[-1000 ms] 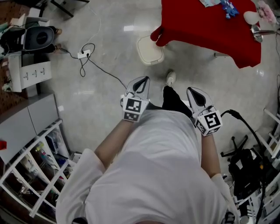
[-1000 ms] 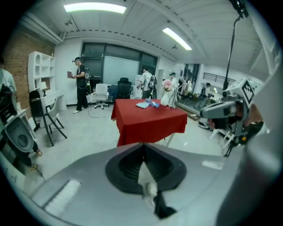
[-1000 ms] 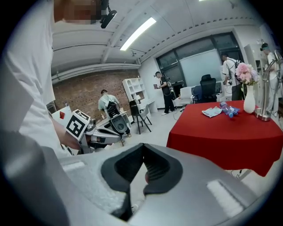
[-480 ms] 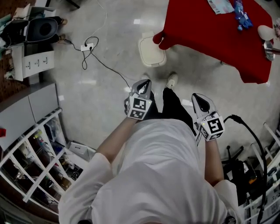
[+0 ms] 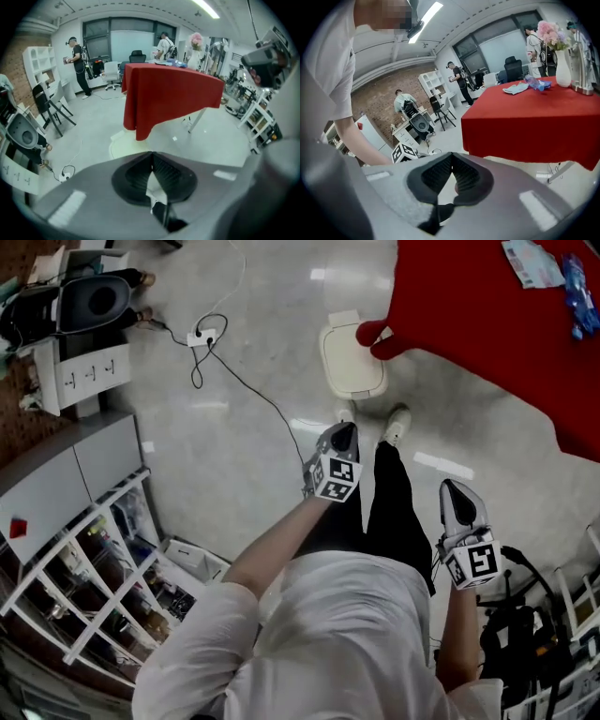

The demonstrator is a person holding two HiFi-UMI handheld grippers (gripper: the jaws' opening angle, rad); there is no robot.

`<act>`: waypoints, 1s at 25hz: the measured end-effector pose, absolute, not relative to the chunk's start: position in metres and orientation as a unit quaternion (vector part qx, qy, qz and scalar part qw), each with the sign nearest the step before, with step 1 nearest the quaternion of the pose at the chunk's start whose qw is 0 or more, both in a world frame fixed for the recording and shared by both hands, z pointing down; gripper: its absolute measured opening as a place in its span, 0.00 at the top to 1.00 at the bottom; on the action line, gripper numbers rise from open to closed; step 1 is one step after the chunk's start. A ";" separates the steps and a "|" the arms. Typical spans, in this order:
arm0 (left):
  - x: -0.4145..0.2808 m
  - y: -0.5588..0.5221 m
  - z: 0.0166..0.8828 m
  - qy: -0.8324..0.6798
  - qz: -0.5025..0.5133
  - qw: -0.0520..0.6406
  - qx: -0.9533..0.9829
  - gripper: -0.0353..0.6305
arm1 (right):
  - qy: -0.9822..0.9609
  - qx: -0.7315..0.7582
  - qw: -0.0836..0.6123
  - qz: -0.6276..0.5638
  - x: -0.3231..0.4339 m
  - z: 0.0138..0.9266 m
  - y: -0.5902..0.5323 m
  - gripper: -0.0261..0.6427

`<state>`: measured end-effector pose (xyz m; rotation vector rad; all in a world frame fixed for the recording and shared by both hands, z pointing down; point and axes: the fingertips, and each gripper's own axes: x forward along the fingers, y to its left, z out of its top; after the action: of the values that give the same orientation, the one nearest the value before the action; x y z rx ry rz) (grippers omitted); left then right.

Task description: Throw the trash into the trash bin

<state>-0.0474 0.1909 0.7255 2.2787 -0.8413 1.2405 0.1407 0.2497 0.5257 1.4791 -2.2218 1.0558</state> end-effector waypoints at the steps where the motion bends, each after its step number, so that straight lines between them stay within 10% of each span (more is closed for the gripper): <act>1: -0.048 0.189 0.737 -0.300 0.450 0.204 0.816 0.94 | -0.765 0.510 0.134 0.370 0.137 0.531 0.248 0.96; 25: -0.054 0.178 1.010 -0.306 0.587 0.139 0.736 0.94 | -0.723 0.503 0.121 0.457 0.116 0.698 0.266 0.96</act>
<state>-0.0538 0.1785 1.0095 2.1275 -0.8858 1.6969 0.1163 0.2660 0.6979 1.4695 -2.1118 1.3354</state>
